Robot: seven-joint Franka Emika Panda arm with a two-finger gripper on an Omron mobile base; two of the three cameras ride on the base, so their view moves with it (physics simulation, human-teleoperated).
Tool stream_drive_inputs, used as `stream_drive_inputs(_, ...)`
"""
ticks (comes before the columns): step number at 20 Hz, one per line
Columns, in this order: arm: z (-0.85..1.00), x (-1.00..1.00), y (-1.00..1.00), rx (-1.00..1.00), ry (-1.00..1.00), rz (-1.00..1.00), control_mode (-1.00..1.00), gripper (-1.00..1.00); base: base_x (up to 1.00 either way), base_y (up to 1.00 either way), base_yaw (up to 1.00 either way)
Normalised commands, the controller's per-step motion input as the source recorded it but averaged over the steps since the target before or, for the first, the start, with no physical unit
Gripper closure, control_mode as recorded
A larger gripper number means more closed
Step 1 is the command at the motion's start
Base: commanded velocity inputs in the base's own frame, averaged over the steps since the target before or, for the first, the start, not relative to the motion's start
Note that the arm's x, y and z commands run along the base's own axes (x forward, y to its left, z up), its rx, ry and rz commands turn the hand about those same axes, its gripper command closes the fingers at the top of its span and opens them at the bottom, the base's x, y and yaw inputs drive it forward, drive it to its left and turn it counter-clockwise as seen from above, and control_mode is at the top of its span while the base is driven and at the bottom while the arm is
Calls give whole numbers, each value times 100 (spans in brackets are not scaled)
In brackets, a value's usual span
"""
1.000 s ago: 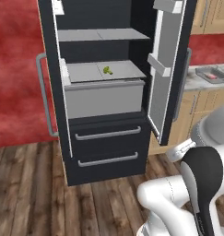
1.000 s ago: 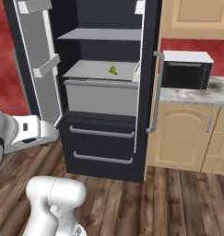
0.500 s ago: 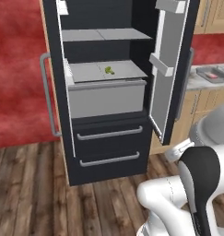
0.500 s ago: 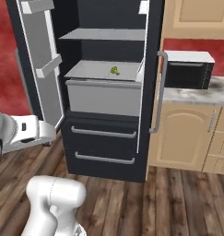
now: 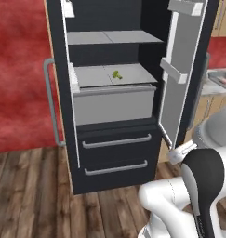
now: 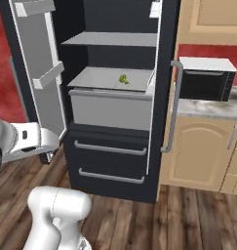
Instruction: Place one broccoli and one steak in each tupperware on the nearby counter, to pack two identical lunches.
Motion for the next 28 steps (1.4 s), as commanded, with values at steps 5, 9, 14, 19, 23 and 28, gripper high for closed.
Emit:
stream_drive_inputs(5, 0, 0, 0, 0, 0, 0, 100, -100, 95, 0, 0)
stream_drive_inputs(9, 0, 0, 0, 0, 0, 0, 100, -100, 81, 0, 0)
stream_drive_inputs(14, 0, 0, 0, 0, 0, 0, 100, -100, 68, 0, 0)
stream_drive_inputs(19, 0, 0, 0, 0, 0, 0, 100, -100, 55, 0, 0)
stream_drive_inputs(23, 0, 0, 0, 0, 0, 0, 100, -100, 49, 0, 0)
stream_drive_inputs(28, -2, 8, 0, 0, 0, 0, -100, -100, 39, 0, 0)
